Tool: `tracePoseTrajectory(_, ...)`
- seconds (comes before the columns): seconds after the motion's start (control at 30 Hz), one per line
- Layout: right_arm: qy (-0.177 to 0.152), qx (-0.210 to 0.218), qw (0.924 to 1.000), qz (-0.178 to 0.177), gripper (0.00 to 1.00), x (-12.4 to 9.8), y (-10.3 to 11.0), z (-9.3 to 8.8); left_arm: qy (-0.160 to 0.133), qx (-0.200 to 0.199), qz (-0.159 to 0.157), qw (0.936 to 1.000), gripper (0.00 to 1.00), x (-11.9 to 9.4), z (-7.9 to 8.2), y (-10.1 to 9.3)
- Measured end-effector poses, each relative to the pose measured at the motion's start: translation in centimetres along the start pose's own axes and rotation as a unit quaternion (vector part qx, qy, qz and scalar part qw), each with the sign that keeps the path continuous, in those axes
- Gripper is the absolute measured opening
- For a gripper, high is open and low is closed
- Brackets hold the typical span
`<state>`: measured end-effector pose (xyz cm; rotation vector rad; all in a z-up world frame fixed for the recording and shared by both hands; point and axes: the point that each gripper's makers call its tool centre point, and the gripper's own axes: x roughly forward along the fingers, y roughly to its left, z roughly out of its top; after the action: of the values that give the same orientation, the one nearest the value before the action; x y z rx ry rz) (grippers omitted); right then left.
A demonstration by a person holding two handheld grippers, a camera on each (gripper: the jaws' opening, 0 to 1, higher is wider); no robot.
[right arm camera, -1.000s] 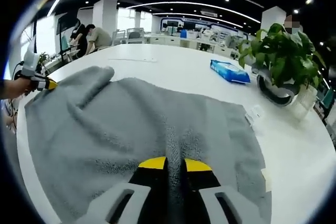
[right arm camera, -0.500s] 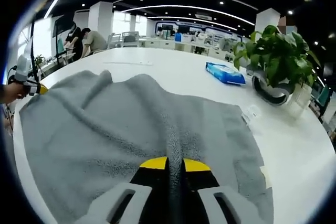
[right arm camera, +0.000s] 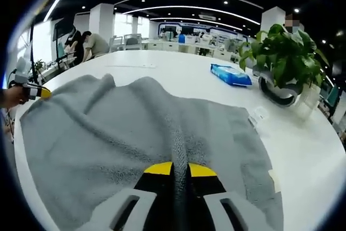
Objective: Open the folded towel by lifting each exposed corner and separating the folded layers until the towel lies flat within the target outline without major curled edges
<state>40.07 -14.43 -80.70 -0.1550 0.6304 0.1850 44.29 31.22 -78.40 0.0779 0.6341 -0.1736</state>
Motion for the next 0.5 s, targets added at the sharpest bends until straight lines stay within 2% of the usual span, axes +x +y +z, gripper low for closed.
tracePoseTrajectory(0.03, 0.0, -0.002, 1.0, 0.0, 0.06, 0.0, 0.0, 0.0, 0.013, 0.018, 0.0, 0.9998, 0.17, 0.3, -0.3, -0.1)
tracePoseTrajectory(0.07, 0.0, -0.003, 1.0, 0.0, 0.06, 0.0, 0.0, 0.0, 0.015, 0.02, 0.0, 0.9997, 0.14, 0.3, -0.3, -0.3)
tracePoseTrajectory(0.1, 0.0, -0.004, 1.0, 0.0, 0.06, 0.0, 0.0, 0.0, 0.013, 0.031, 0.001, 0.9994, 0.05, 0.2, 0.0, -0.4)
tracePoseTrajectory(0.13, -0.001, -0.005, 1.0, 0.001, 0.06, 0.0, 0.0, 0.0, 0.007, 0.037, 0.008, 0.9993, 0.01, -0.2, 0.5, -0.4)
tracePoseTrajectory(0.2, -0.001, -0.007, 1.0, 0.001, 0.06, 0.0, 0.0, 0.0, -0.037, 0.044, 0.006, 0.9983, 0.01, -0.9, 2.6, -1.0)
tracePoseTrajectory(0.27, -0.002, -0.007, 1.0, -0.001, 0.06, 0.0, 0.0, 0.0, -0.057, 0.059, -0.006, 0.9966, 0.01, -1.4, 3.6, -1.7)
tracePoseTrajectory(0.4, -0.004, -0.011, 0.9999, -0.003, 0.06, 0.0, 0.0, 0.0, -0.054, 0.137, 0.024, 0.9888, 0.01, -1.5, 3.8, -0.9)
tracePoseTrajectory(0.5, -0.004, -0.01, 0.9999, -0.003, 0.06, 0.0, 0.0, 0.0, -0.039, 0.117, 0.023, 0.992, 0.07, -0.7, 3.1, 0.0)
